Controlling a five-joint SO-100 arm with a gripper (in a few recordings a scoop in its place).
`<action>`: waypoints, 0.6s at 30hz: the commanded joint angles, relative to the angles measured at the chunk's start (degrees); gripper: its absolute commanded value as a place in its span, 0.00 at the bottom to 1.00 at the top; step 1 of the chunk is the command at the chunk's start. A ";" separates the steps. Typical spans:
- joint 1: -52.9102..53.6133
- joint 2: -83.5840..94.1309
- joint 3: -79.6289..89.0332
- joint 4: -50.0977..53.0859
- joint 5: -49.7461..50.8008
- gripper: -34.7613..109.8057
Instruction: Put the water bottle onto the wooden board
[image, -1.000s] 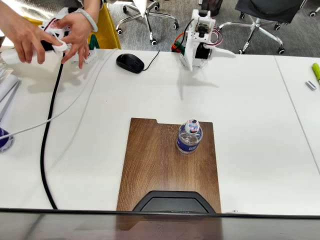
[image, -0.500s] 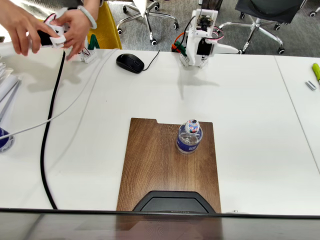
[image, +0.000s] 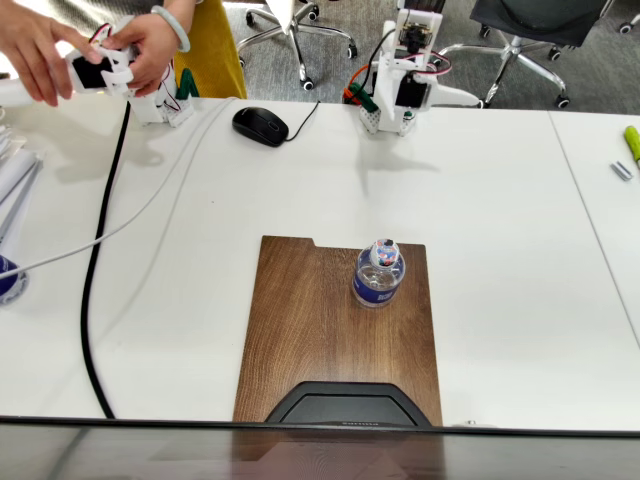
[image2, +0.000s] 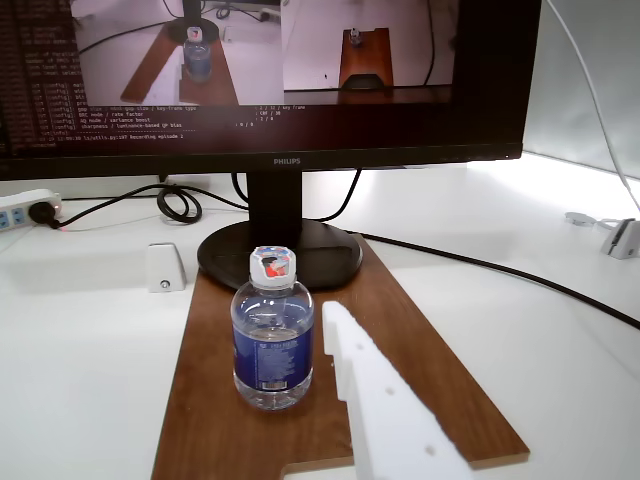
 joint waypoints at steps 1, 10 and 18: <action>-0.44 1.67 0.70 -1.23 -0.44 0.85; -0.26 1.67 0.70 -0.09 -0.35 0.85; 0.44 1.67 0.70 -0.09 -0.35 0.85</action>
